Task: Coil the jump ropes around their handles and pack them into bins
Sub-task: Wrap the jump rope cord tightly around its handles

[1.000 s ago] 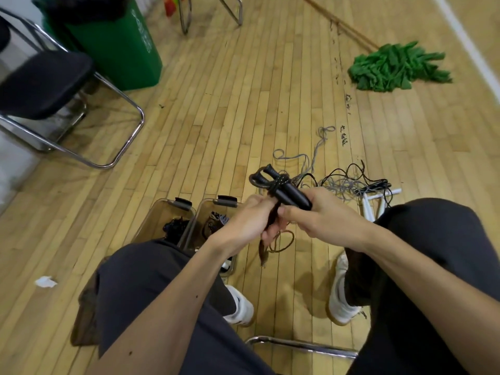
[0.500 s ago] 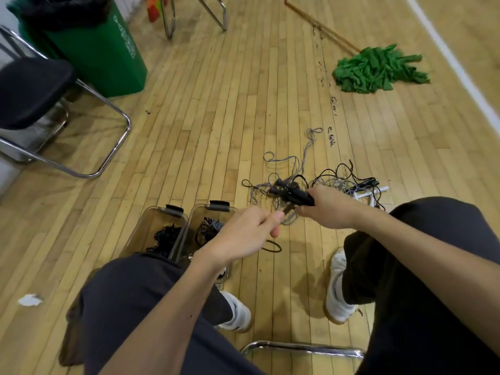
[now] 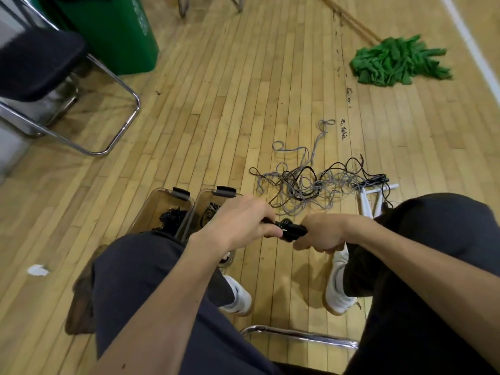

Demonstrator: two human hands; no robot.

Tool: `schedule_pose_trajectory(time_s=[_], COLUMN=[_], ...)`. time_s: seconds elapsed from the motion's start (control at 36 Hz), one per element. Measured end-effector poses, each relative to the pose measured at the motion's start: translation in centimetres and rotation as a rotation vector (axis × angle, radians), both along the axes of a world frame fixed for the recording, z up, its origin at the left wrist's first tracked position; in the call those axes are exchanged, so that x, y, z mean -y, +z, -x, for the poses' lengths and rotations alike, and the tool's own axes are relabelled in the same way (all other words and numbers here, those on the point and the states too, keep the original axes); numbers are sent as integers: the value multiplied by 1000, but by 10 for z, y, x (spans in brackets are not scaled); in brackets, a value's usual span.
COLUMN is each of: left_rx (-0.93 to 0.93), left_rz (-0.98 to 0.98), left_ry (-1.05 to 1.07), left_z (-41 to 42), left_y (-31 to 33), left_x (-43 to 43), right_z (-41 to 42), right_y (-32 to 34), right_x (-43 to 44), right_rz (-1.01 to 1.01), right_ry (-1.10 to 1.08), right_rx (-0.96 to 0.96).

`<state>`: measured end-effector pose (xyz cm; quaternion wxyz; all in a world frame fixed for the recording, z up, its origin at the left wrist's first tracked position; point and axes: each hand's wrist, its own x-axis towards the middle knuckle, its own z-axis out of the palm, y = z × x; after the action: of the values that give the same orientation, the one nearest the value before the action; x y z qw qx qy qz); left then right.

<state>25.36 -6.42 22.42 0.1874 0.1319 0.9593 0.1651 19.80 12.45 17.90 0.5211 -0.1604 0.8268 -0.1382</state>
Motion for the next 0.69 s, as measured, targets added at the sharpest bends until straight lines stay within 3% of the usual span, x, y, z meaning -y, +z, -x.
schedule_pose_trajectory(time_s=[0.14, 0.36, 0.69], left_rx=[13, 203, 294], left_rz=[-114, -428, -729], left_ry=[2, 139, 243], left_z=[-1, 4, 9], left_y=[-3, -4, 6], left_x=[2, 1, -3], right_z=[-10, -25, -25], right_y=[1, 20, 46], right_x=[-3, -17, -25], right_rz=[86, 247, 426], right_ry=[67, 121, 117], right_rx=[148, 230, 187])
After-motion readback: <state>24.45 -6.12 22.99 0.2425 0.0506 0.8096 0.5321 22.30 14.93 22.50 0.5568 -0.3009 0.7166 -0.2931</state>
